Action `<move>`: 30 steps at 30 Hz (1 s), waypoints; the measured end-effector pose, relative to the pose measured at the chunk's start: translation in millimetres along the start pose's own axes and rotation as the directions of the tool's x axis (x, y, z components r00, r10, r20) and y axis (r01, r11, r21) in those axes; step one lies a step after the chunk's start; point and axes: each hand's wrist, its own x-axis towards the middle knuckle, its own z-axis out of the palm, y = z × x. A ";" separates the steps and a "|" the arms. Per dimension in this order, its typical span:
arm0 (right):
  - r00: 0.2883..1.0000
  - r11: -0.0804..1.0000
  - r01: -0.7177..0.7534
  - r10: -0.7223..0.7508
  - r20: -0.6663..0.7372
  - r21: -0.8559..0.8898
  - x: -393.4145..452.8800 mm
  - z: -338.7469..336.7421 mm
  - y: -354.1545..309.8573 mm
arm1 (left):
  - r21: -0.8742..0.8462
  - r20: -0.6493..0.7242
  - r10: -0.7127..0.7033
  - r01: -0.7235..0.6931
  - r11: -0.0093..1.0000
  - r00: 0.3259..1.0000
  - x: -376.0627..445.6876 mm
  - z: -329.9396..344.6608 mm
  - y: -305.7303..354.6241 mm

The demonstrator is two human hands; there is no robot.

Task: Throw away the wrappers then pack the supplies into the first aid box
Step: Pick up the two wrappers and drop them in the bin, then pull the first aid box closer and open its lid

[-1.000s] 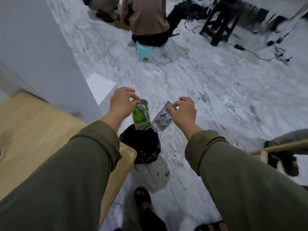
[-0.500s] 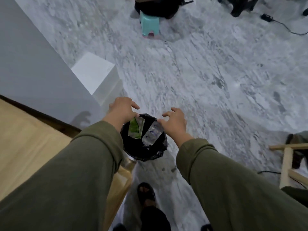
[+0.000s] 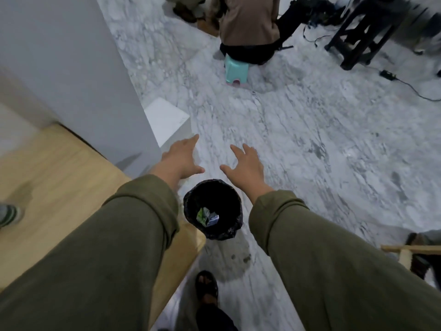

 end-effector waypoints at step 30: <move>0.632 0.614 0.770 -0.772 0.067 -0.174 -370.8 49.9 -349.7 | -0.194 -0.518 -0.577 0.571 0.798 0.631 -556.1 -109.3 -250.3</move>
